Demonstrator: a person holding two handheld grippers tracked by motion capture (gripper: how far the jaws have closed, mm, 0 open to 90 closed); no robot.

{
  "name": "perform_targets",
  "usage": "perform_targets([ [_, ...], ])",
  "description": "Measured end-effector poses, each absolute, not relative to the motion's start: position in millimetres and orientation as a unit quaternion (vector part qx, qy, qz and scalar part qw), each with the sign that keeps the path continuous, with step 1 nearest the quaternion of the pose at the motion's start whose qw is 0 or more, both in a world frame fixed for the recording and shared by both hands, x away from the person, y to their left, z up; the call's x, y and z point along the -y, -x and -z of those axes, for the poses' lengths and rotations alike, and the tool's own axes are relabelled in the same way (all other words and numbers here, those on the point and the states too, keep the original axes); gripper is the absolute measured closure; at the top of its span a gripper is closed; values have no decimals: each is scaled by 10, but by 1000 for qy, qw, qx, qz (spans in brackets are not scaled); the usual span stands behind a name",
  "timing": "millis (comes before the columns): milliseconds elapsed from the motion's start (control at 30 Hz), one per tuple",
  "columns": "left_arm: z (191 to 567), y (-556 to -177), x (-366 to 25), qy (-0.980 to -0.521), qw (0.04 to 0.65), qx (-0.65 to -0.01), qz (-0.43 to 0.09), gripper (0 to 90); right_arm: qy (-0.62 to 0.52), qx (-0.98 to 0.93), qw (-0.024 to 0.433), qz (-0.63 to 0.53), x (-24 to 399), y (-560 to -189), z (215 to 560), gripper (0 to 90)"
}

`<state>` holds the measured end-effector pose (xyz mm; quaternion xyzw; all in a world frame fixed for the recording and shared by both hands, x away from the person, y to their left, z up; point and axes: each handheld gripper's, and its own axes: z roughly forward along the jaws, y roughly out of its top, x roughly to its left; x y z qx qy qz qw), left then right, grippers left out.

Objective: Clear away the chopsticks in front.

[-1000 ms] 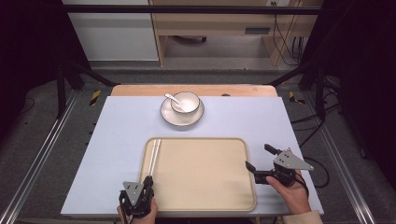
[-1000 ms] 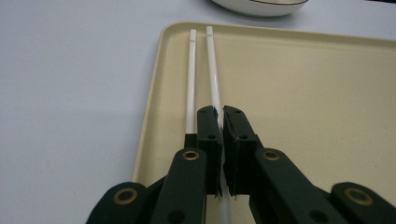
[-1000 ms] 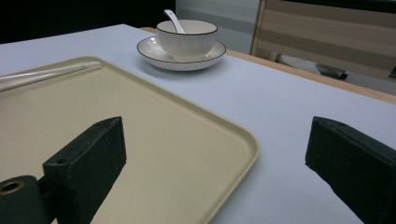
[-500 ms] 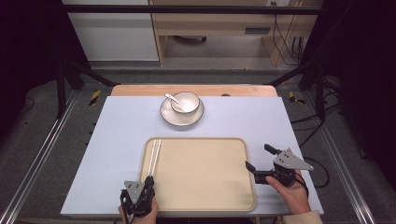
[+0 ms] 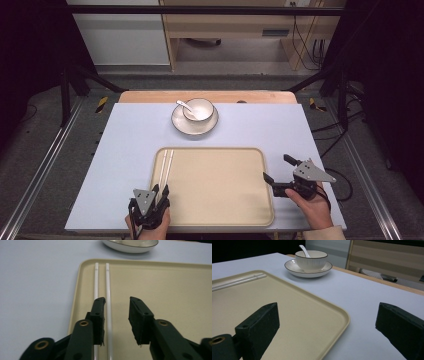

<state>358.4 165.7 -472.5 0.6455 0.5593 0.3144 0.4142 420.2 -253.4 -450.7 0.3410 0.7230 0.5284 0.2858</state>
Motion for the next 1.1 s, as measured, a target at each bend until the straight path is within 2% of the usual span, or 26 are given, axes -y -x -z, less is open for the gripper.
perform_targets([
  [100, 4641, -3603, -1616, -659, 413, -537, -328, 510, -341, -723, 287, -528, 2533, -4198, 4505, 55],
  [133, 4602, -3617, -1602, -663, 414, -528, -331, 510, -341, -723, 287, -528, 2533, -4198, 4505, 55],
  [167, 4535, -3684, -1594, -672, 421, -518, -321, 442, -341, -723, 287, -527, 2532, -4194, 4507, 54],
  [200, 4535, -3684, -1594, -672, 421, -518, -321, 418, -341, -723, 287, -527, 2532, -4194, 4507, 54],
  [267, 4474, -3777, -1600, -687, 423, -505, -308, 397, -341, -724, 287, -527, 2532, -4195, 4507, 52],
  [333, 4377, -3912, -1623, -691, 424, -484, -329, 385, -340, -723, 287, -528, 2533, -4196, 4506, 51],
  [400, 4348, -3969, -1645, -694, 426, -482, -324, 350, -340, -723, 287, -528, 2534, -4196, 4505, 51],
  [433, 4296, -4084, -1711, -691, 444, -480, -309, 339, -340, -723, 288, -528, 2537, -4198, 4504, 49],
  [567, 4228, -4233, -1858, -691, 454, -472, -305, 280, -341, -722, 288, -529, 2543, -4198, 4501, 49],
  [633, 4187, -4334, -2056, -697, 463, -455, -305, 246, -340, -721, 289, -530, 2548, -4197, 4500, 47],
  [833, 4167, -4387, -2447, -685, 496, -442, -298, 178, -340, -721, 289, -530, 2543, -4198, 4501, 45],
  [1000, 4158, -4345, -2605, -695, 502, -409, -313, 141, -338, -722, 290, -529, 2531, -4198, 4503, 45],
  [1100, 4170, -4319, -2684, -694, 518, -397, -302, 121, -339, -722, 289, -529, 2524, -4197, 4502, 44],
])
